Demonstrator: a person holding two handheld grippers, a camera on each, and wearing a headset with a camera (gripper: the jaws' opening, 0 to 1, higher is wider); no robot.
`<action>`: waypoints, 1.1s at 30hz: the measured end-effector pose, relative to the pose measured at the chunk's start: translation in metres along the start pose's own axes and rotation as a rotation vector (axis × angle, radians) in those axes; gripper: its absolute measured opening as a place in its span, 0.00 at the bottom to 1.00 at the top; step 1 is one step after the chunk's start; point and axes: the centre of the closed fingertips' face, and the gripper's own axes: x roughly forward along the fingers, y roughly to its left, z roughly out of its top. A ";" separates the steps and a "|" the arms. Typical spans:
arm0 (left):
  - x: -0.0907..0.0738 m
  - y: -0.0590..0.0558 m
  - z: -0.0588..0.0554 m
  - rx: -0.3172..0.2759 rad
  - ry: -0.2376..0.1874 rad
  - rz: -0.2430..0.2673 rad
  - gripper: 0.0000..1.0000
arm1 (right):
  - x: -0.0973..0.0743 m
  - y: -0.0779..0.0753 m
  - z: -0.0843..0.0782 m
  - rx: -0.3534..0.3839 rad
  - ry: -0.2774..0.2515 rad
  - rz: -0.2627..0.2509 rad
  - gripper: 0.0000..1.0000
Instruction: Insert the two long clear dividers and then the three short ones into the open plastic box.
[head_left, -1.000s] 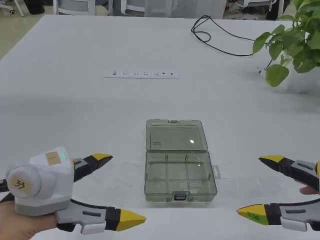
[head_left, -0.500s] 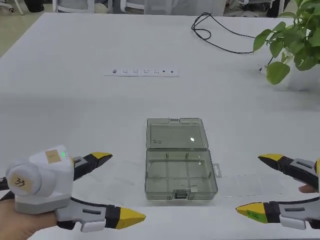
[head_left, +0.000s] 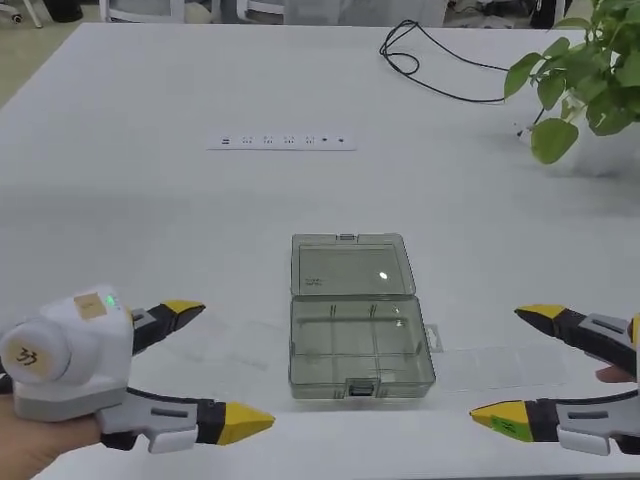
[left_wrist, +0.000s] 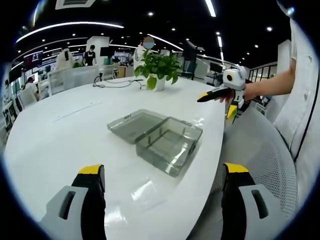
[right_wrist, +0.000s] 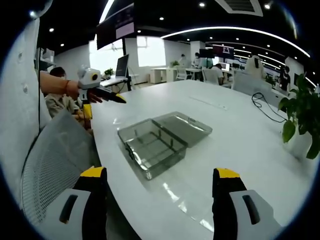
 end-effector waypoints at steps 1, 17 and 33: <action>-0.001 0.004 -0.001 -0.005 0.007 0.013 0.99 | 0.000 0.000 0.000 0.002 -0.001 0.000 0.88; -0.020 0.059 -0.030 -0.130 0.135 0.202 0.80 | 0.002 0.001 0.001 0.018 -0.012 -0.002 0.87; -0.019 0.075 -0.071 -0.224 0.329 0.276 0.60 | 0.005 0.004 0.002 0.035 -0.017 -0.004 0.86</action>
